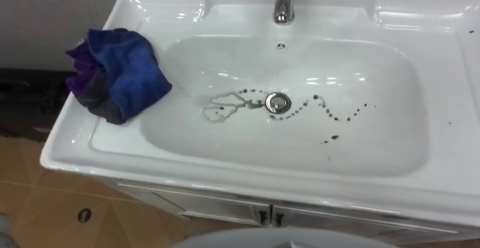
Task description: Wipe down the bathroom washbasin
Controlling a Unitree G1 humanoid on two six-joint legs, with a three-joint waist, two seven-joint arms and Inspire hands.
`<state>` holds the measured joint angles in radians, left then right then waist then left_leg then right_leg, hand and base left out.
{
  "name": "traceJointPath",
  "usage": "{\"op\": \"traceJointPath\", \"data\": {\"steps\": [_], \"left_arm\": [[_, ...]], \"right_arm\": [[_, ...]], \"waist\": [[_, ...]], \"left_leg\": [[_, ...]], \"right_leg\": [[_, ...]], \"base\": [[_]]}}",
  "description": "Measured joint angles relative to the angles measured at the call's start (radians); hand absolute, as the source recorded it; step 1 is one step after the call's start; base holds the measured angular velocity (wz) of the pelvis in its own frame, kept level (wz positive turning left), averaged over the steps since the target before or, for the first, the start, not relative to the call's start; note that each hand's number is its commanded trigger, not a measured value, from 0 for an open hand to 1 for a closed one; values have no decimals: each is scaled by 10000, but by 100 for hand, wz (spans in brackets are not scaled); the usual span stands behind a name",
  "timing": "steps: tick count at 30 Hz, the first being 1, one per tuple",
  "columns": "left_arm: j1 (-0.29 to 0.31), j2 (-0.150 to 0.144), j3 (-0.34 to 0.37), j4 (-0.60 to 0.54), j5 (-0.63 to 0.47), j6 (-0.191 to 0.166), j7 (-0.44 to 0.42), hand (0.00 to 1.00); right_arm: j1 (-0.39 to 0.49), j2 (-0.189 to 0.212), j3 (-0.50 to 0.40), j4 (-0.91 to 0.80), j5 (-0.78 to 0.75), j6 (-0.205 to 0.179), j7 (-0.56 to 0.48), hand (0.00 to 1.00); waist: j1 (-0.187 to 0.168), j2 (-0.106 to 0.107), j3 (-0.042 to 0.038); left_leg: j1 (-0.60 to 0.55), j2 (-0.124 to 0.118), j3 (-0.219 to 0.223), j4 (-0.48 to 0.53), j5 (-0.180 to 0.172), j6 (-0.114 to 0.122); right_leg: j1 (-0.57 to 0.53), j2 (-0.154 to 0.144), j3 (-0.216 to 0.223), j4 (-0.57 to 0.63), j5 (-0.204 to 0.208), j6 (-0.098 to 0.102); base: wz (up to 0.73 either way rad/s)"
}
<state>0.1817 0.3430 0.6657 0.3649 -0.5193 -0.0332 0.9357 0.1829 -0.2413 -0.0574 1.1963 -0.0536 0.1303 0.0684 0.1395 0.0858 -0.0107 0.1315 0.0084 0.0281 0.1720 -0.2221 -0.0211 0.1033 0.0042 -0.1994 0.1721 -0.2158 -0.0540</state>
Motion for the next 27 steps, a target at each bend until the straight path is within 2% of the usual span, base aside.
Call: {"op": "traceJointPath", "data": {"steps": [1,2,5,7,9,11,14,20,27], "left_arm": [[-58,0,0,-57,37,-25,2,0],[-253,1,0,-169,115,-29,32,0],[-406,38,-15,-541,178,-117,239,0],[-422,41,-25,-735,361,-125,306,0],[-447,40,-161,-1124,943,-126,383,0],[-464,41,-291,-1633,1544,-139,373,0],[-544,51,-771,-2186,2611,-203,233,0],[-582,28,-1460,-2868,4104,-202,-898,0],[-573,-146,-3028,-3387,5828,-188,-1450,0]], "right_arm": [[60,2,0,-3,-72,-14,3,0],[77,15,0,-70,-205,-58,9,0],[289,22,-1,-255,-390,-109,93,0],[284,23,-10,-221,-453,-125,104,0],[314,28,-12,-174,-607,-246,104,0],[362,63,-15,-176,-567,-279,103,0],[419,67,-21,-179,-643,-263,203,0],[361,281,-33,55,-1195,-222,782,0],[342,224,4,295,-1032,-231,1111,0]], "waist": [[-17,-10,14],[-4,74,-29],[-127,75,-33],[-272,76,9],[-418,49,115],[-564,14,150],[-741,-14,175],[-1109,-104,176],[-1456,-156,183]], "left_leg": [[-10,-2,-35,-3,0,0],[-19,-12,-48,-7,0,0],[24,-17,-65,-43,0,0],[122,-22,-72,-70,0,0],[217,-29,-72,-75,-1,1],[215,-27,-70,-81,-1,1],[215,-41,-72,-79,-2,2],[220,-37,-71,-77,-2,2],[253,-31,25,-78,-2,2]], "right_leg": [[-9,3,21,-1,4,6],[-18,1,43,-4,7,10],[-29,3,122,-17,13,19],[29,20,225,-21,17,26],[122,15,308,-23,24,38],[144,17,306,-26,30,48],[137,-5,316,-17,40,65],[78,-5,341,-5,42,67],[96,17,408,10,46,71]], "base": [[-10],[-6],[-10],[-15],[-10],[0],[-2],[-2],[-1]]}}
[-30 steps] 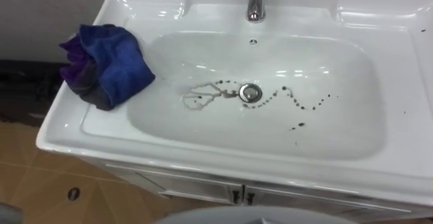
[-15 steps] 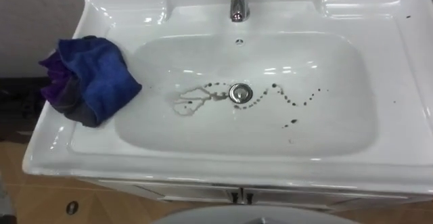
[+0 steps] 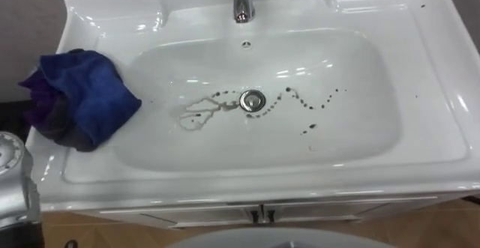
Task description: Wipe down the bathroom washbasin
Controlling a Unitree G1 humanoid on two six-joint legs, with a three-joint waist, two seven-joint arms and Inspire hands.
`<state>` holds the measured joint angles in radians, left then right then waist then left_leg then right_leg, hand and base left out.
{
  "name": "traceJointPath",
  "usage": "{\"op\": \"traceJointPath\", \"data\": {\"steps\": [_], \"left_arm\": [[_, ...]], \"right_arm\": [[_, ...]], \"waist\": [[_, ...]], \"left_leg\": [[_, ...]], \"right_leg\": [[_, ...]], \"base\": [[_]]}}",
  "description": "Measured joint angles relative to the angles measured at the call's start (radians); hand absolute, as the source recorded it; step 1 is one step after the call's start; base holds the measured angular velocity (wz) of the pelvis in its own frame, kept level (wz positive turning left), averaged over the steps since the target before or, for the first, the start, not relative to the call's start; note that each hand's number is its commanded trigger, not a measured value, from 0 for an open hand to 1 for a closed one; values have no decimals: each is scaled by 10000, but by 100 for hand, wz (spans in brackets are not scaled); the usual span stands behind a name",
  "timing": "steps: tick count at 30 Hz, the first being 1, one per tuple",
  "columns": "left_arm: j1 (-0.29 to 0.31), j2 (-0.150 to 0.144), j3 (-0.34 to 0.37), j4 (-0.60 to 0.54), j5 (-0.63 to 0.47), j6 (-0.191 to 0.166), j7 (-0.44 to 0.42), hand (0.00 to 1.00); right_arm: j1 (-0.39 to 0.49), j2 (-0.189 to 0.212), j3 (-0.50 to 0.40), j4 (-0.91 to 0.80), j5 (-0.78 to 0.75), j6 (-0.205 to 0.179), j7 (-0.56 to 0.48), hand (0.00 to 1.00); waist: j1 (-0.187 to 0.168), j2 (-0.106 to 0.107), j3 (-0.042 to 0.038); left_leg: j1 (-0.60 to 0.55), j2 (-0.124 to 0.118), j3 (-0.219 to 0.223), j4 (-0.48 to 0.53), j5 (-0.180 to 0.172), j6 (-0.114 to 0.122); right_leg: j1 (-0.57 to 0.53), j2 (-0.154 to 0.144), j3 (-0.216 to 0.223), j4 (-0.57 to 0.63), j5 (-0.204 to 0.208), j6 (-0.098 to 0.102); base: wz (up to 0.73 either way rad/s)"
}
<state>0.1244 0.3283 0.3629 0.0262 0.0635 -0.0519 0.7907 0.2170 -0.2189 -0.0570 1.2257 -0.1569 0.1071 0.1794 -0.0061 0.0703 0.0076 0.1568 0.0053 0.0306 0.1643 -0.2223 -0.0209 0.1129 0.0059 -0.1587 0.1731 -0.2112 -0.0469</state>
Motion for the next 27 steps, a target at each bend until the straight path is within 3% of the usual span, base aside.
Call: {"op": "traceJointPath", "data": {"steps": [6,9,11,14,17,24,27], "left_arm": [[2,-113,-1084,35,370,-3,-399,0],[1,-312,-1492,214,379,-2,-764,0],[2,-343,-1708,323,401,-2,-876,0],[17,-361,-1815,442,630,5,-1067,0],[34,-371,-2108,444,1019,33,-1308,0],[55,-432,-2538,443,2219,75,-1722,0],[57,-441,-2678,440,2485,78,-1744,0]], "right_arm": [[-290,-27,378,573,9,-49,205,0],[-428,28,378,778,6,-65,336,0],[-459,43,380,868,2,-56,427,0],[-541,49,475,979,-8,-2,464,0],[-530,42,476,924,-14,75,444,0],[-620,55,738,924,-12,170,583,0],[-648,70,842,955,-9,179,644,0]], "waist": [[-340,-158,68],[-478,-256,44],[-486,-334,7],[-494,-505,11],[-523,-524,5],[-639,-288,-33],[-673,-303,-38]], "left_leg": [[118,16,202,-6,0,0],[129,28,208,-6,0,0],[140,47,212,-6,0,0],[144,108,219,-10,-2,-1],[183,136,234,-9,-25,26],[306,129,442,-47,-25,27],[287,146,496,-43,-25,27]], "right_leg": [[62,23,181,4,1,-1],[51,38,231,6,2,-3],[22,67,319,25,7,-12],[-18,122,442,125,29,-44],[-10,143,481,126,42,-57],[-6,153,698,171,47,-61],[-94,185,736,172,57,-78]], "base": [[-8],[-5],[-13],[-14],[-7],[-9],[-2]]}}
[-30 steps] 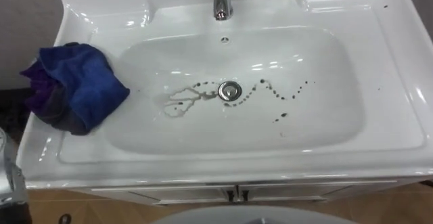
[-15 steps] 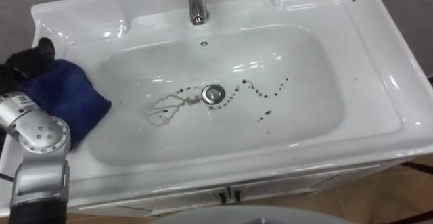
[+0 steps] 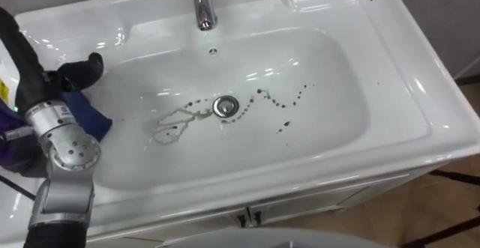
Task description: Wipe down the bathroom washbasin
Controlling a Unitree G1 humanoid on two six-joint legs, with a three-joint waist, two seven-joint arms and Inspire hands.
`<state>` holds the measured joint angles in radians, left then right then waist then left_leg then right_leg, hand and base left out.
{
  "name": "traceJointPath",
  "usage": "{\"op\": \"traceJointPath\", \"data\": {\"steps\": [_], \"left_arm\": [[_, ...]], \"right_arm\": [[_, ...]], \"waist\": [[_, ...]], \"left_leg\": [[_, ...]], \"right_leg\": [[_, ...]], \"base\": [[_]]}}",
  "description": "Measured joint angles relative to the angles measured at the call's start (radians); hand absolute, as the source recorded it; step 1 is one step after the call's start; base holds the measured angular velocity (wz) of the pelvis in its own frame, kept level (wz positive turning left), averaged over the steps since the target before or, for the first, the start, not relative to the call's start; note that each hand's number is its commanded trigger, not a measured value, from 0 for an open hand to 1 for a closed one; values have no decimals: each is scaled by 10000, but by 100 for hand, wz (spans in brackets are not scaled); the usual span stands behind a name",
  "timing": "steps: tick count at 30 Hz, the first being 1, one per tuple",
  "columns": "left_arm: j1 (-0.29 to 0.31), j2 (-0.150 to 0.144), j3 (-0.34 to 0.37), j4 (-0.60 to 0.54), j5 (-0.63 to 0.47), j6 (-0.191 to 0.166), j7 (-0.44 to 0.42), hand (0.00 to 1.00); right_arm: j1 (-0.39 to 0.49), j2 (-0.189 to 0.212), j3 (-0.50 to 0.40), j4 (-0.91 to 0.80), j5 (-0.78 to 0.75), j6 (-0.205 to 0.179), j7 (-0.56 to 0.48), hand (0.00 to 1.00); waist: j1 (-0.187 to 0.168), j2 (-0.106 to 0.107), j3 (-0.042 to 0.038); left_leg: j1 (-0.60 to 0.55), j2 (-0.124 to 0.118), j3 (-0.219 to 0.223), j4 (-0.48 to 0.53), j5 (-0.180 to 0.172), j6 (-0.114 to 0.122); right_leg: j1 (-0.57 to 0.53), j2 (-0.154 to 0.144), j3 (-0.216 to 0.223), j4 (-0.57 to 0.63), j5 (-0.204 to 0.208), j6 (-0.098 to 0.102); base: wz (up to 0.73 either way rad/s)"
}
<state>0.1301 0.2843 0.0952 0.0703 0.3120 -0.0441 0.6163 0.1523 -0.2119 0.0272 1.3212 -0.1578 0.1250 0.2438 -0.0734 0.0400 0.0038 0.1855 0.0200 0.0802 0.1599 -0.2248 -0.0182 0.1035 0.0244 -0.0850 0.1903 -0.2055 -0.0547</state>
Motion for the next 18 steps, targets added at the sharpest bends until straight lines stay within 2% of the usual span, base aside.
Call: {"op": "traceJointPath", "data": {"steps": [2,9,18], "left_arm": [[1,0,-38,0,74,0,-6,0],[26,1,-127,21,357,4,7,0],[376,-2,-665,294,1140,4,4,0]], "right_arm": [[-74,-3,15,75,0,1,-11,0],[-156,-7,331,169,149,25,-42,0],[-222,-15,681,158,183,-29,-219,0]], "waist": [[-34,-23,12],[-10,-106,-17],[-1,-13,17]], "left_leg": [[-12,10,4,0,0,0],[-7,67,0,-5,0,-1],[-6,95,15,-3,0,-1]], "right_leg": [[-17,23,36,-25,5,-10],[2,84,27,-24,43,-71],[-9,111,13,-30,57,-95]], "base": [[-2],[0],[0]]}}
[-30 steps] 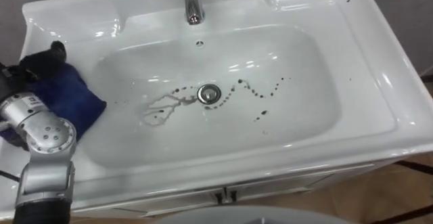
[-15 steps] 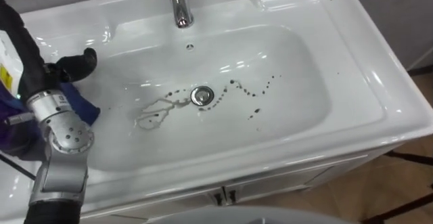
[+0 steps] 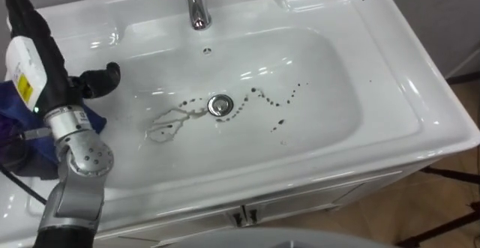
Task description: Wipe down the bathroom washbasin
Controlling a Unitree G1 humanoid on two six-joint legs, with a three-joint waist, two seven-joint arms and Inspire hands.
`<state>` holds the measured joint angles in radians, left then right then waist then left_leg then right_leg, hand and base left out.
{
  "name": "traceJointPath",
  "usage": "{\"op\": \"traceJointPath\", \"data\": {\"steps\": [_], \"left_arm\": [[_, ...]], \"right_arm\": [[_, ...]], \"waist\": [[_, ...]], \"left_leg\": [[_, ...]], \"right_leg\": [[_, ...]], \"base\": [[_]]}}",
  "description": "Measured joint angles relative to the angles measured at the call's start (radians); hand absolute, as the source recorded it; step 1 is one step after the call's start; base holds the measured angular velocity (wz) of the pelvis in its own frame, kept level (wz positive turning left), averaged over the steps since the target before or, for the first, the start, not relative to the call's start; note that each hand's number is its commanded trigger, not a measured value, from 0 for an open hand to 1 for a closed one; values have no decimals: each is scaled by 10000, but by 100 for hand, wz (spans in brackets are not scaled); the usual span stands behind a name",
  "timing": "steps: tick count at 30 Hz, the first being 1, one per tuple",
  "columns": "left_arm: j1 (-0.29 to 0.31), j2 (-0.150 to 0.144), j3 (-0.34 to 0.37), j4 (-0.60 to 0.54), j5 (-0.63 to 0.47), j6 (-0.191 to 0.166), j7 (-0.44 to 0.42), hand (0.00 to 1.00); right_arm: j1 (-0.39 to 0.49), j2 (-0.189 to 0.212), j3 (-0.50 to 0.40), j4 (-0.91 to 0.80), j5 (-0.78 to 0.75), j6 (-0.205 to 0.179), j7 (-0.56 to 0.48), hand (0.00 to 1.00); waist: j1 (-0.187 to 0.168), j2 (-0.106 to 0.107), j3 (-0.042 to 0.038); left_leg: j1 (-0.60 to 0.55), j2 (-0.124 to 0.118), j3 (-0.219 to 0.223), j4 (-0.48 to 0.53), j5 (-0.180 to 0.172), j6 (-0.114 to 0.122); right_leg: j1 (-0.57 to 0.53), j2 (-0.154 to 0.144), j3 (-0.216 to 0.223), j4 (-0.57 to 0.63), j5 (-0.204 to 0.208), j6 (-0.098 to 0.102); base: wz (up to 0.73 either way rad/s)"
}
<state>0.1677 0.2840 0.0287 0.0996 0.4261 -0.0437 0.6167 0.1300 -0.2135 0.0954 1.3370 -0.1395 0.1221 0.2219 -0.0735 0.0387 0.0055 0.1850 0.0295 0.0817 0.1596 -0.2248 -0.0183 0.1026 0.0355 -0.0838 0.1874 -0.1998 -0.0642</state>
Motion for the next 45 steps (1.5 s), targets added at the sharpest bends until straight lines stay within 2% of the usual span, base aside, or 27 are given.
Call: {"op": "traceJointPath", "data": {"steps": [10,16,18,21,24,25,27,30,35,45], "left_arm": [[72,-4,-7,731,488,24,1,0],[287,-73,-27,1263,963,488,44,0],[472,-73,-67,1364,1369,825,84,0],[749,-108,-121,1525,1390,1105,88,0],[792,-299,-122,1734,1392,1450,93,0],[792,-318,-123,1752,1398,1473,93,0],[777,-339,-122,1751,1769,1569,83,0],[768,-384,-123,1811,2068,1721,70,0],[766,-442,-124,1837,2243,1955,68,0],[741,-585,-132,1727,3335,2144,68,0]], "right_arm": [[22,0,8,28,108,24,39,0],[27,-8,4,6,56,125,91,0],[22,-15,11,-62,115,323,58,0],[2,-24,13,-64,164,527,15,0],[27,-22,15,-62,165,747,-19,0],[25,-22,19,-73,166,792,-18,0],[37,-27,24,-109,161,920,-21,0],[66,-28,32,-231,166,977,-9,0],[35,-35,143,-317,356,984,-10,0],[59,-56,222,-730,237,988,-8,0]], "waist": [[-37,-26,13],[-42,57,-30],[-23,75,-43],[17,63,-47],[127,21,-52],[173,8,-55],[235,-97,-116],[240,-145,-146],[260,-147,-142],[289,-157,-139]], "left_leg": [[-28,-14,-37,2,0,0],[-159,-15,-58,7,1,-1],[-160,-12,-60,8,1,0],[-148,-12,-25,9,1,0],[-179,-12,-18,5,1,0],[-175,-12,-24,5,1,-1],[-172,-16,-82,8,1,0],[-133,-23,-176,8,1,0],[33,-26,-293,11,1,0],[-20,-30,-304,17,1,0]], "right_leg": [[1,-8,0,-27,0,0],[-24,-17,-38,-6,0,0],[-36,-15,-43,-8,0,0],[-63,-12,-38,8,0,0],[-170,-11,-34,28,-1,0],[-164,-10,-33,28,-1,-1],[-139,-8,-30,7,-1,-1],[8,-10,-31,-7,-2,0],[177,-8,-33,-33,-2,-1],[97,-22,-163,-40,-6,-2]], "base": [[0],[1],[0],[0],[0],[0],[0],[0],[0],[1]]}}
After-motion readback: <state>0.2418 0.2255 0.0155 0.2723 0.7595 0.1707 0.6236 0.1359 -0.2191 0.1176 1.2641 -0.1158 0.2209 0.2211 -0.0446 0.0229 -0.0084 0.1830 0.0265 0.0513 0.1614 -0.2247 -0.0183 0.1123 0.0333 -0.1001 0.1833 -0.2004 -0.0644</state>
